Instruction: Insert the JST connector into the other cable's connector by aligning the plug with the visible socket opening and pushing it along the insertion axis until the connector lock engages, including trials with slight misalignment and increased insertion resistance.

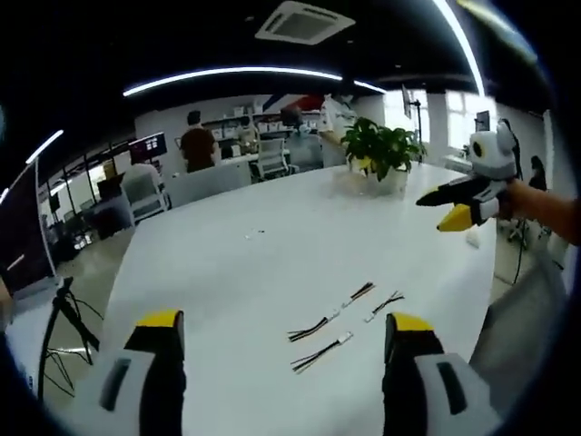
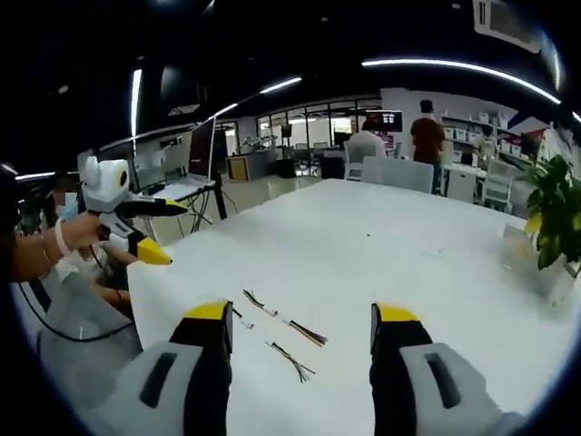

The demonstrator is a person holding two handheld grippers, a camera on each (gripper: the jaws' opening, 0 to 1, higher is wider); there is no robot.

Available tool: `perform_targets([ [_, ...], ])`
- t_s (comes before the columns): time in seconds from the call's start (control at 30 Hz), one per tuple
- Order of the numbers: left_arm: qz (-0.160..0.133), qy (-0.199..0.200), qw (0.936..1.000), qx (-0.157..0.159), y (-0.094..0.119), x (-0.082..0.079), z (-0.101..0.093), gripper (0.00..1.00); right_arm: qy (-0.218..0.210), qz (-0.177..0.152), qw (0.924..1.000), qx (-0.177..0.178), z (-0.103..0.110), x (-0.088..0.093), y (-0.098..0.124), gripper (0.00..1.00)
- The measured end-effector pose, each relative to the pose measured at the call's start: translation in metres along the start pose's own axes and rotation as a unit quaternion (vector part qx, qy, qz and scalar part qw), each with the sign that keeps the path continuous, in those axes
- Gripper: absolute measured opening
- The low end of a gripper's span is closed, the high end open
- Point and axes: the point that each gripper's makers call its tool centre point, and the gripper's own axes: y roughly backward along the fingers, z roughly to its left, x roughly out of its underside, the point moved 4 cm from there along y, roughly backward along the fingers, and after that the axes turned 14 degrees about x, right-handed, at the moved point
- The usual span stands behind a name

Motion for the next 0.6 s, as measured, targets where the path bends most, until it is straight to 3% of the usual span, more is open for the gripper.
perform_targets([
  [0.07,-0.001,-0.004,1.0000,0.009,-0.007,-0.004,0.003,0.88,-0.002,-0.005,0.9999,-0.016,0.002,-0.001,-0.003,0.48],
  [0.3,0.019,-0.027,0.9980,0.054,-0.034,0.001,0.000,0.85,0.035,-0.004,0.9988,-0.033,0.010,0.008,-0.012,0.49],
  [0.47,0.024,-0.025,0.9951,0.092,-0.055,0.010,-0.006,0.81,0.050,-0.013,0.9964,-0.067,0.020,0.011,-0.020,0.34],
  [0.53,0.024,-0.011,0.9916,0.127,-0.062,0.014,-0.014,0.75,0.055,-0.009,0.9946,-0.087,0.025,0.013,-0.023,0.28],
  [0.6,0.021,-0.014,0.9911,0.131,-0.068,0.015,-0.014,0.74,0.054,-0.002,0.9945,-0.090,0.027,0.015,-0.025,0.27],
])
